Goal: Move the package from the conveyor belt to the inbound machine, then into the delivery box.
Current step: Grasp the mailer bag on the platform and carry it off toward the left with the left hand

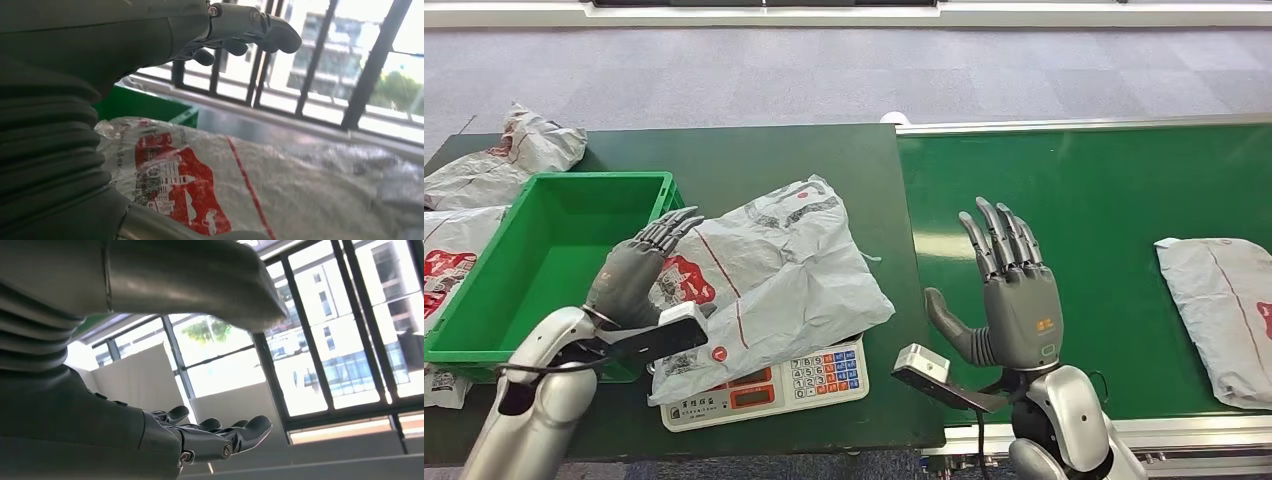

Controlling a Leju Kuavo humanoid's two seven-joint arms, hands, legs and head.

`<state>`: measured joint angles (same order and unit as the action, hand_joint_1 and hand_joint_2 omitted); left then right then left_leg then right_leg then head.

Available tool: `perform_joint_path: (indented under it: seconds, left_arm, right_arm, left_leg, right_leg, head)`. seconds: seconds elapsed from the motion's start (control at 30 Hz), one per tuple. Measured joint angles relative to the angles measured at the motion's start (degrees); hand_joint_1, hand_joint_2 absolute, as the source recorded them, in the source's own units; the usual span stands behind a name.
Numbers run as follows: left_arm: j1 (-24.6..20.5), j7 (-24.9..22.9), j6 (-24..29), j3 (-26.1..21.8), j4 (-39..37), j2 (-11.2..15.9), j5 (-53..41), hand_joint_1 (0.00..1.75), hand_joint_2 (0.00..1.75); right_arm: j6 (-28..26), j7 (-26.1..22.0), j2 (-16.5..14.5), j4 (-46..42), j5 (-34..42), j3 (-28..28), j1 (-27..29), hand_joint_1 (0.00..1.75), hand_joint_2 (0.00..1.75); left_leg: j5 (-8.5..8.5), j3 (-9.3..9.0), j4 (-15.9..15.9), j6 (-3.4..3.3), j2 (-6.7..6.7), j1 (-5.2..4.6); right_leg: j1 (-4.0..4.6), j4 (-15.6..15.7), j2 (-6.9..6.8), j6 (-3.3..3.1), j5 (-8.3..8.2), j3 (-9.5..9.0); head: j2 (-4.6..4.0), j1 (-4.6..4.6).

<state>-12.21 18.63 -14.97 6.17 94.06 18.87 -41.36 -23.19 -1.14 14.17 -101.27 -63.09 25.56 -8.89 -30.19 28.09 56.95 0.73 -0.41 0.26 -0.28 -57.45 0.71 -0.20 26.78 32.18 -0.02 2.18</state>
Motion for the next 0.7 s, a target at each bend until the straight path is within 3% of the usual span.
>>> perform_joint_path:
  seconds: [0.1,0.2,0.27,0.43,0.57,0.7]
  left_arm:
    - [-8.04,-0.51,-12.30,4.67,-3.84,9.99,11.15,0.00,1.75]
    - [-13.76,-2.23,-16.83,9.32,-5.45,17.55,17.25,0.00,1.75]
    - [-16.97,-3.78,-18.50,12.76,-6.34,20.56,19.82,0.00,1.75]
    - [-26.80,-6.15,-22.77,25.09,-11.97,22.47,26.32,0.00,1.75]
    - [-28.78,-6.13,-22.97,28.41,-13.94,22.46,27.48,0.00,1.75]
    - [-31.71,-3.95,-20.96,40.08,-22.20,21.48,29.43,0.00,1.75]
  right_arm:
    - [-0.84,-2.75,3.18,-0.36,4.88,-1.70,2.09,0.00,1.75]
    - [-1.03,-3.92,4.96,-0.47,6.27,-2.80,3.28,0.00,1.75]
    - [-1.03,-3.87,5.53,-0.68,6.49,-3.07,3.95,0.00,1.75]
    - [-2.17,-3.63,5.94,-1.45,6.19,-3.22,6.52,0.00,1.75]
    - [-2.68,-3.67,5.94,-1.68,6.06,-3.25,7.28,0.00,1.75]
    - [-3.52,-3.68,6.07,-2.72,5.79,-4.04,9.90,0.00,1.75]
  left_leg:
    - [0.06,0.13,0.00,0.07,0.24,0.08]
    - [0.06,0.16,-0.01,0.08,0.43,0.08]
    - [0.07,0.20,0.00,0.09,0.38,0.08]
    - [0.12,0.29,0.00,0.06,0.08,0.04]
    - [0.12,0.30,0.00,0.05,0.10,0.02]
    - [0.11,0.27,0.00,0.05,0.36,-0.04]
  right_leg:
    - [0.01,-0.08,0.26,-0.11,-0.11,0.21]
    - [0.01,-0.09,0.43,-0.12,-0.13,0.35]
    - [0.02,-0.09,0.41,-0.12,-0.13,0.40]
    - [-0.02,-0.08,0.14,-0.12,-0.13,0.34]
    - [-0.05,-0.09,0.15,-0.11,-0.13,0.33]
    - [-0.10,-0.08,0.38,-0.07,-0.17,0.44]
  head:
    - [0.00,0.01]
    - [0.00,0.00]
    - [0.00,-0.01]
    - [0.00,0.01]
    - [0.00,0.01]
    - [0.00,0.01]
